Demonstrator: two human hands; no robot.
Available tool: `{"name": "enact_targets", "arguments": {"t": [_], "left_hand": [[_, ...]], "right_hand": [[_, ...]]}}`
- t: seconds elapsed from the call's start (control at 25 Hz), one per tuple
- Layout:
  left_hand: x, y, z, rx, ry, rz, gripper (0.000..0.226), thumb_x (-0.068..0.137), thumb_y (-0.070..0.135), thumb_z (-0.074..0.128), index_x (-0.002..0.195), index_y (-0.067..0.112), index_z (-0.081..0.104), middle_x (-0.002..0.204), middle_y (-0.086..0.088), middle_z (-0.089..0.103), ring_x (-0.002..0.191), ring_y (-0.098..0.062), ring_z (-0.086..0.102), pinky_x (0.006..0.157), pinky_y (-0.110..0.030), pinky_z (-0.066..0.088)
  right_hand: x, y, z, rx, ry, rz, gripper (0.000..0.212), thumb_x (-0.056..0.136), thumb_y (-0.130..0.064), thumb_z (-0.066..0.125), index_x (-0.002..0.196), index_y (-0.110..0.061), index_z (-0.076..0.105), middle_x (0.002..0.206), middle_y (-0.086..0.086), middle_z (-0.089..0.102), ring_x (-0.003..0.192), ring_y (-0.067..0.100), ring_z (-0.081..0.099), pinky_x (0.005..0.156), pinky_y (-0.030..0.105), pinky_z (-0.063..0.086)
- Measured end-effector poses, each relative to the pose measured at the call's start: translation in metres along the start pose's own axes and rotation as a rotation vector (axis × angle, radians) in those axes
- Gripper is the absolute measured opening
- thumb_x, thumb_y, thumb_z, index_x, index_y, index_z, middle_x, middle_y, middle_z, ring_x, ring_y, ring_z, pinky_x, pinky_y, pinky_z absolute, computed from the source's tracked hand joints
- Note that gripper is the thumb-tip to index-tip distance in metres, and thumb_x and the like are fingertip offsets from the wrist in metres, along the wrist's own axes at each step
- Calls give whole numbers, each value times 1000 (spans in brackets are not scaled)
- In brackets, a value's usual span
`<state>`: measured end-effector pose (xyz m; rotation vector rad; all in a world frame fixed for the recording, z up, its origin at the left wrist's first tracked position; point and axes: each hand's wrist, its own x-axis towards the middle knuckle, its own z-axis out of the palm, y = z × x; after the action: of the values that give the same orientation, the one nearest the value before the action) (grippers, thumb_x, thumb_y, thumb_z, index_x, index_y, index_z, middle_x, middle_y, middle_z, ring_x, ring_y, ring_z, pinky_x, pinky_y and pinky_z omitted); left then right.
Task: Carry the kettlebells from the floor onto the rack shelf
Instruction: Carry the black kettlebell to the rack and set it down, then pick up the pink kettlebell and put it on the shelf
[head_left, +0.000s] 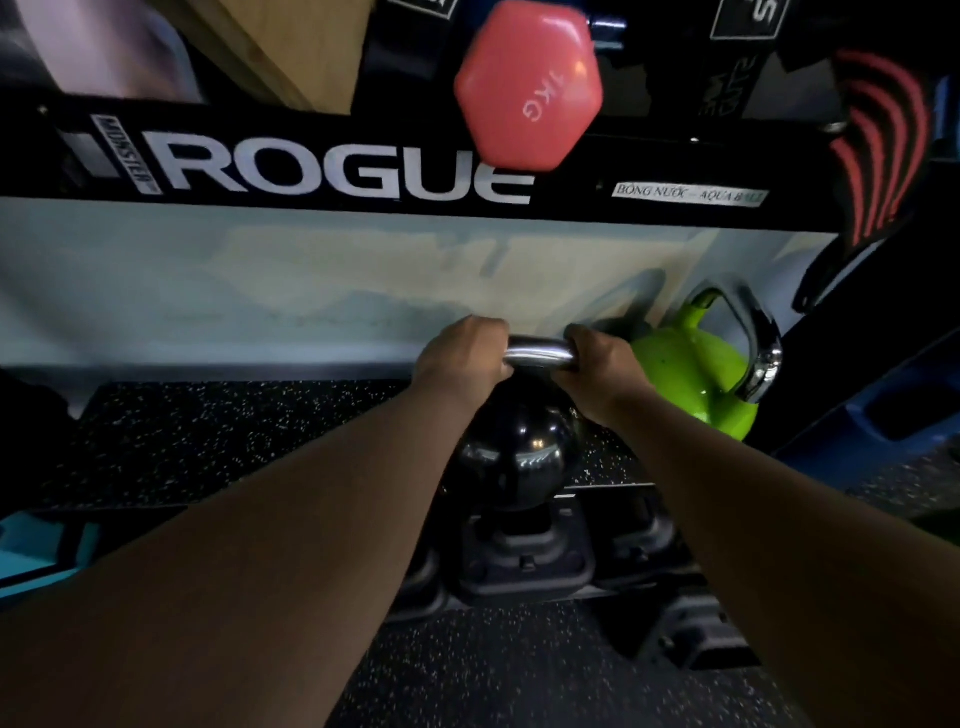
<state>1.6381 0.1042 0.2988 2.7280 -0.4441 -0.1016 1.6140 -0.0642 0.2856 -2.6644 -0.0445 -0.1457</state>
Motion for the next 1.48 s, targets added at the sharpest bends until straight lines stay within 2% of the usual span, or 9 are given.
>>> {"name": "enact_targets", "arguments": {"t": [0.2, 0.36, 0.48, 0.64, 0.88, 1.04, 1.28, 1.4, 1.48], "left_hand": [[11, -8, 9, -27, 27, -7, 21, 85, 23, 71, 100, 12, 61, 89, -7, 64, 81, -27, 63, 74, -40, 55], [10, -7, 12, -84, 53, -36, 29, 83, 21, 71, 106, 14, 55, 92, -6, 63, 83, -28, 64, 70, -39, 53], [-2, -6, 10, -177, 51, -22, 68, 79, 16, 72, 135, 23, 33, 119, -9, 55, 104, -29, 57, 83, -45, 51], [-40, -7, 3, -18, 108, -16, 88, 75, 22, 72, 147, 26, 21, 143, -5, 36, 126, -29, 37, 99, -47, 38], [-128, -4, -26, 53, 134, 0, 64, 79, 27, 69, 137, 22, 43, 138, -4, 48, 127, -27, 41, 102, -45, 35], [-213, -20, -21, 29, -40, 1, 44, 85, 31, 65, 127, 24, 52, 129, 0, 56, 118, -21, 51, 100, -46, 41], [-410, -56, 32, -276, -312, -297, 33, 91, 38, 59, 122, 28, 55, 121, 5, 54, 103, -16, 57, 85, -36, 50], [-518, -62, 76, -418, -300, -430, 40, 86, 38, 62, 124, 28, 56, 119, 6, 57, 97, -11, 58, 71, -26, 45], [-590, -66, 110, -489, -315, -534, 43, 82, 36, 64, 124, 27, 56, 119, 4, 59, 98, -12, 59, 75, -30, 49]], "right_hand": [[9, 7, 5, 29, -11, 24, 13, 79, -14, 65, 83, -13, 53, 73, 7, 57, 73, 33, 62, 59, 28, 32], [10, 3, -1, 7, -107, 76, 34, 80, -16, 64, 112, -14, 52, 106, 16, 62, 101, 36, 56, 76, 33, 41], [-3, -6, -13, -24, -123, 29, 68, 74, -23, 69, 136, -27, 39, 127, 13, 49, 118, 37, 42, 97, 45, 39], [-37, -17, -29, -59, -41, -114, 66, 74, -28, 68, 135, -28, 43, 128, 11, 46, 119, 37, 41, 97, 49, 41], [-93, -43, -43, -31, -92, -218, 61, 75, -34, 65, 132, -29, 44, 129, 10, 49, 120, 37, 43, 102, 48, 39], [-159, -56, -34, 4, -212, -303, 57, 79, -37, 61, 133, -32, 41, 127, 5, 53, 118, 31, 47, 99, 48, 42], [-330, -91, 29, 82, -634, -155, 45, 91, -31, 60, 133, -34, 43, 124, -1, 50, 108, 20, 51, 78, 32, 41], [-421, -115, 68, 97, -663, -142, 41, 89, -28, 62, 128, -34, 49, 121, -1, 54, 103, 18, 56, 79, 33, 48], [-479, -130, 100, 75, -741, -152, 41, 87, -28, 60, 125, -38, 49, 119, -3, 56, 100, 18, 58, 81, 38, 54]]}}
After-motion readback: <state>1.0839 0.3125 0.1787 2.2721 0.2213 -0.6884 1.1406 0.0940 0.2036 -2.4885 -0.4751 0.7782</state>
